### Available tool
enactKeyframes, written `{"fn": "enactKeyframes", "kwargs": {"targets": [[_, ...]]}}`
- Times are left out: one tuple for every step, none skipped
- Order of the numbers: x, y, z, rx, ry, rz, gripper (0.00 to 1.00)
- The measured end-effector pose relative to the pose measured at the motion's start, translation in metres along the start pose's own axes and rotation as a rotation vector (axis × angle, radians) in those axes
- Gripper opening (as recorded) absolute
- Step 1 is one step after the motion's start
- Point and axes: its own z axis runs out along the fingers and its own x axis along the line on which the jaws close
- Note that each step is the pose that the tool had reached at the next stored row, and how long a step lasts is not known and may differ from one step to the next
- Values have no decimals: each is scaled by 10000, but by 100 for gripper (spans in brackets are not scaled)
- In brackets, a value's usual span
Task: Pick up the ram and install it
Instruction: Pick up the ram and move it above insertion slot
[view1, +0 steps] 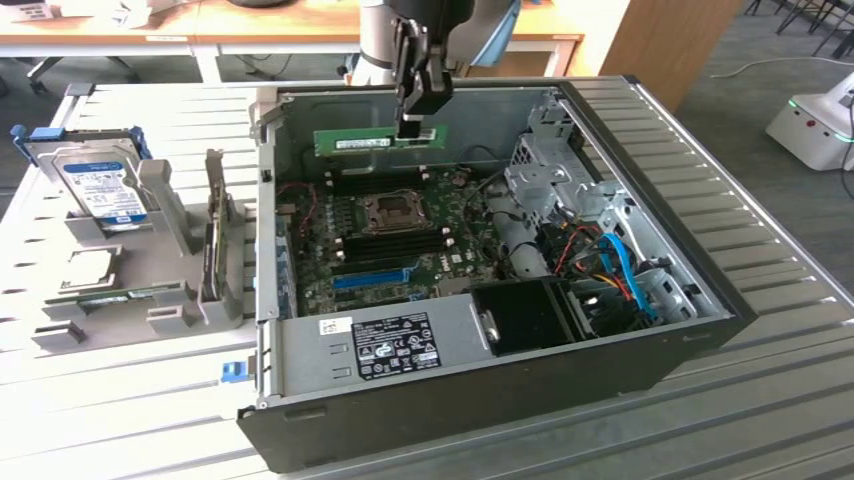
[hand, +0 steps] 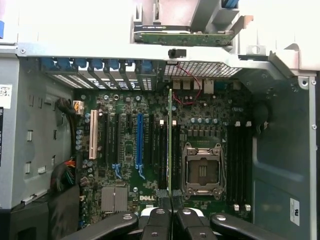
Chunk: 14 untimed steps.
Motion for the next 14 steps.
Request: {"fn": "enactKeyframes", "kwargs": {"targets": [[1, -1, 15, 2, 1, 0, 12], [1, -2, 31, 5, 0, 0, 12], [1, -3, 49, 7, 0, 0, 12], [2, -4, 67, 9, 1, 0, 12], [2, -5, 84, 11, 1, 0, 12], [3, -6, 101, 12, 2, 0, 12], [3, -6, 117, 15, 1, 0, 12], [3, -7, 132, 17, 0, 0, 12], [3, -8, 146, 20, 1, 0, 12], [4, -9, 160, 22, 1, -1, 12], [4, -10, 172, 23, 0, -1, 12], [4, -10, 183, 25, 0, 0, 12], [4, -11, 192, 26, 1, 0, 12], [4, -11, 199, 25, 1, 0, 12]]}}
